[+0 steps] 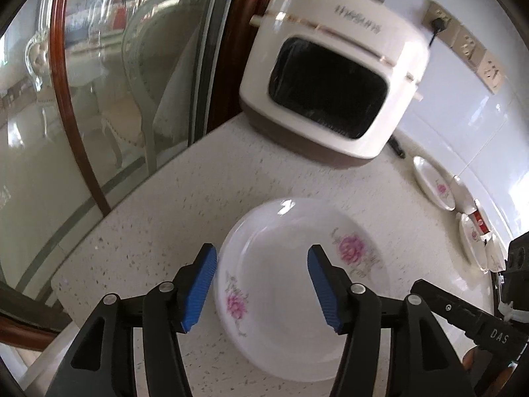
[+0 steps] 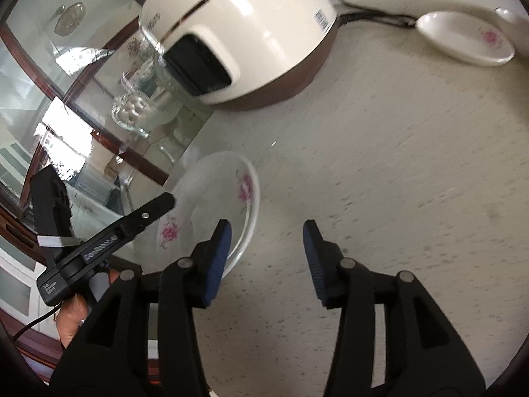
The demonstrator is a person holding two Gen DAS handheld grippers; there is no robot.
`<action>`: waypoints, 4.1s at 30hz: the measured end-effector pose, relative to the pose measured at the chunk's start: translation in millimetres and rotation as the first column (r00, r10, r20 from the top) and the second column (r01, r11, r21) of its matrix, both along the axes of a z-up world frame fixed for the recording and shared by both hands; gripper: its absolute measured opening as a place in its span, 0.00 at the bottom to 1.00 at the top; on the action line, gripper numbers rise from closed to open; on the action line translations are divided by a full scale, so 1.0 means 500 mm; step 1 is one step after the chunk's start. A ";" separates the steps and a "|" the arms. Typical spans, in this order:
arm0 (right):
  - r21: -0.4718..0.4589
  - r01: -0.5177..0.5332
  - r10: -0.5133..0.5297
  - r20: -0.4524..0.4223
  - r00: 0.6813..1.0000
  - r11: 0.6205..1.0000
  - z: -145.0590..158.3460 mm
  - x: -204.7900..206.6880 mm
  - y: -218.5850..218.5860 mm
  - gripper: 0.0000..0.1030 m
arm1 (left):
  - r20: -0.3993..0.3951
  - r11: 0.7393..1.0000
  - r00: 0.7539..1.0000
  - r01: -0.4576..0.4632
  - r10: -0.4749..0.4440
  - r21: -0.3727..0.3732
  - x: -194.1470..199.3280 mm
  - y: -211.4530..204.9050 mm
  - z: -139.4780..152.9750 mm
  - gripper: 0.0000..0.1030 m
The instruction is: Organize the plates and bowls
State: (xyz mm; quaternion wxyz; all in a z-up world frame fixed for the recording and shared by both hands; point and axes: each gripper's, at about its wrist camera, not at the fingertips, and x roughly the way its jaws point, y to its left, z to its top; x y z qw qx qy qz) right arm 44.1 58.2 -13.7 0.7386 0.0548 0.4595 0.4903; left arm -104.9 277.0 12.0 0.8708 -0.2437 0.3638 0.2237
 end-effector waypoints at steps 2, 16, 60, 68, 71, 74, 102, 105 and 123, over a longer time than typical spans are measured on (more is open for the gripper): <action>0.009 0.020 -0.020 0.016 1.000 1.000 0.009 0.005 -0.015 0.50 | 0.013 1.000 1.000 0.000 -0.001 0.016 0.002 -0.007 0.013 0.58; -0.049 0.321 -0.294 0.285 0.912 0.946 0.071 0.054 -0.176 0.55 | 0.092 0.988 0.987 0.120 -0.129 0.096 0.057 -0.105 0.075 0.60; 0.134 0.673 -0.686 0.140 0.714 0.728 0.062 0.300 -0.511 0.66 | 0.266 0.852 0.828 0.522 -0.493 -0.044 0.535 -0.471 0.084 0.59; 0.108 0.675 -0.680 0.020 0.733 0.730 0.026 0.316 -0.517 0.64 | 0.242 0.780 0.792 0.603 -0.561 -0.165 0.579 -0.499 0.000 0.54; 0.102 0.685 -0.685 -0.037 0.728 0.722 0.007 0.328 -0.525 0.63 | 0.225 0.749 0.786 0.618 -0.576 -0.238 0.604 -0.501 -0.033 0.49; 0.085 0.702 -0.700 -0.058 0.711 0.707 -0.007 0.337 -0.533 0.60 | 0.207 0.735 0.789 0.614 -0.578 -0.288 0.621 -0.496 -0.059 0.46; -0.065 0.732 -0.733 0.008 0.680 0.678 -0.057 0.392 -0.522 0.18 | 0.152 0.723 0.777 0.626 -0.611 -0.292 0.665 -0.516 -0.107 0.11; -0.070 0.727 -0.728 0.013 0.685 0.683 -0.057 0.389 -0.518 0.17 | 0.143 0.731 0.781 0.620 -0.608 -0.284 0.662 -0.514 -0.106 0.10; -0.059 0.707 -0.703 0.073 0.707 0.705 -0.035 0.368 -0.503 0.16 | 0.120 0.754 0.787 0.614 -0.605 -0.234 0.637 -0.502 -0.085 0.10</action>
